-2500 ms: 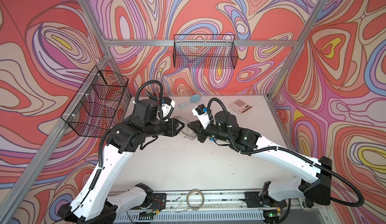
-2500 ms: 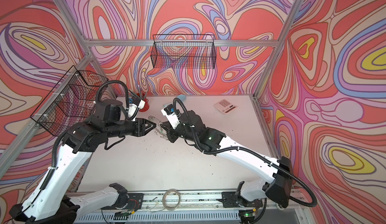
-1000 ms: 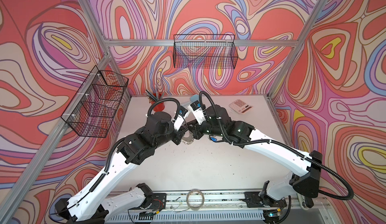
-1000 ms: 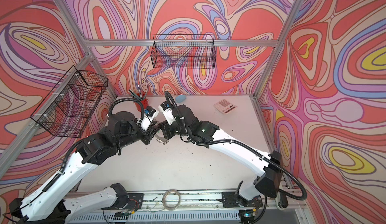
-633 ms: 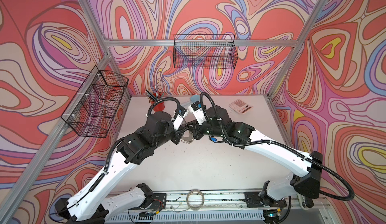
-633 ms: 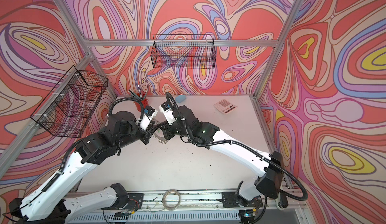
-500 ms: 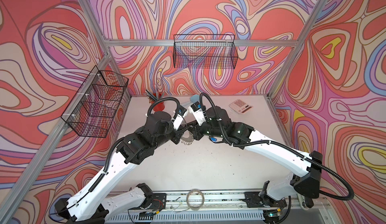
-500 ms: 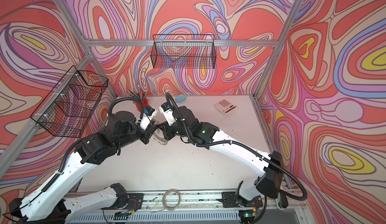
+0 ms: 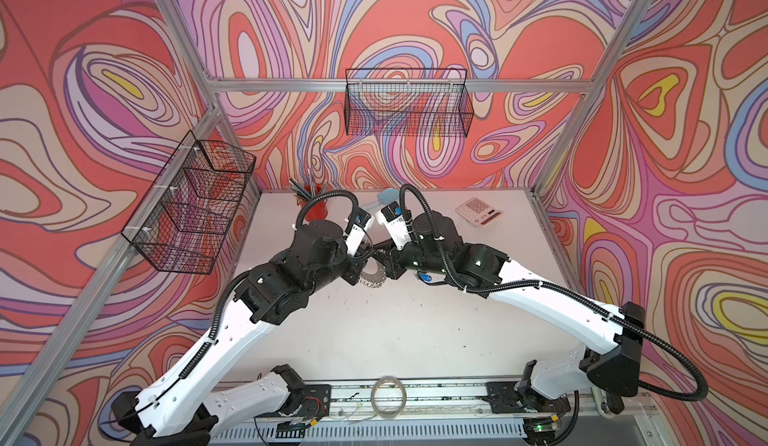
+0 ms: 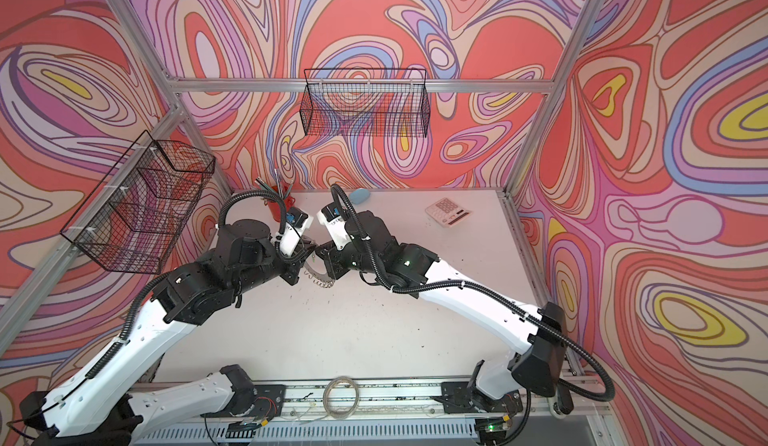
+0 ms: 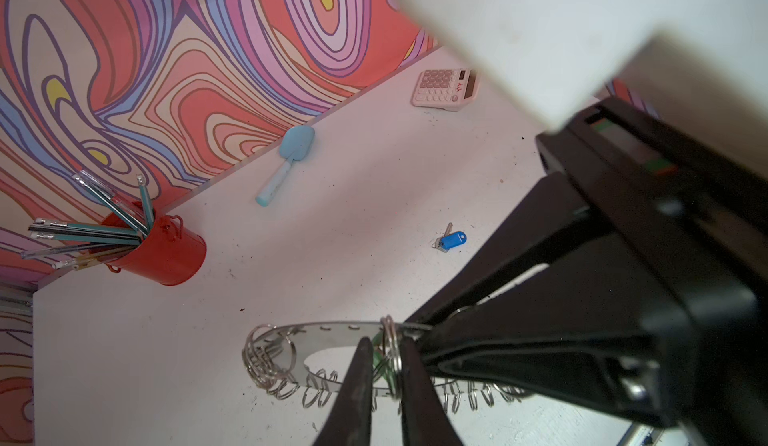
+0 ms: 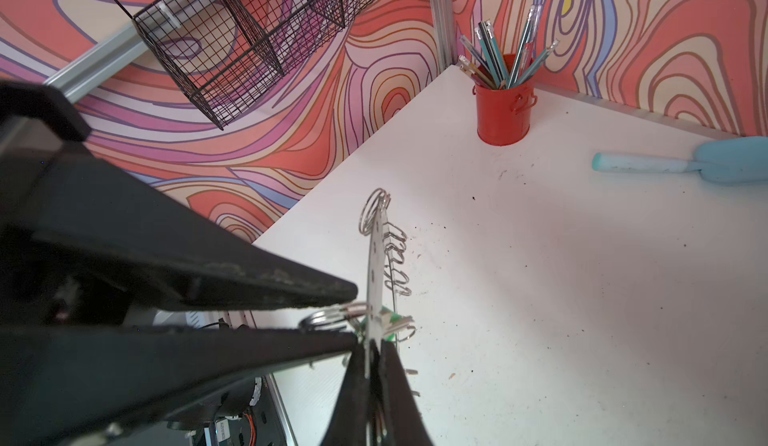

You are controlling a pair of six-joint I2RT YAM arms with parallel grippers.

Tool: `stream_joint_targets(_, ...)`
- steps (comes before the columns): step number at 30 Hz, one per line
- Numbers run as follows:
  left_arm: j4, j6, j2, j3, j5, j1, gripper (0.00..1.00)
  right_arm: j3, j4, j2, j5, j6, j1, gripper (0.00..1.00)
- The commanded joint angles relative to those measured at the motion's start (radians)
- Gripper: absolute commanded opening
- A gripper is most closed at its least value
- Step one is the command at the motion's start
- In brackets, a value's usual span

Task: Put the keys on the keyring

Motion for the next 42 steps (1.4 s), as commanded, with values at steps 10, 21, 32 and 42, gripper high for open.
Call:
stream_joint_targets(10, -0.036, -0.192, 0.006, 0.067, 0.041, 0.023, 0.03, 0.001, 0.051, -0.017, 0.016, -0.012, 0.006, 0.00)
stream_joint_targets(21, -0.029, -0.234, 0.007, 0.084, 0.082, 0.072, 0.12, 0.009, 0.070, -0.019, -0.017, -0.015, 0.004, 0.00)
stream_joint_targets(32, -0.021, -0.282, 0.014, 0.095, 0.200, 0.133, 0.07, 0.014, 0.067, -0.005, -0.016, -0.019, 0.005, 0.00)
stream_joint_targets(42, -0.070, -0.343, 0.029, 0.153, 0.303, 0.193, 0.00, 0.010, 0.064, -0.014, 0.003, -0.043, 0.006, 0.00)
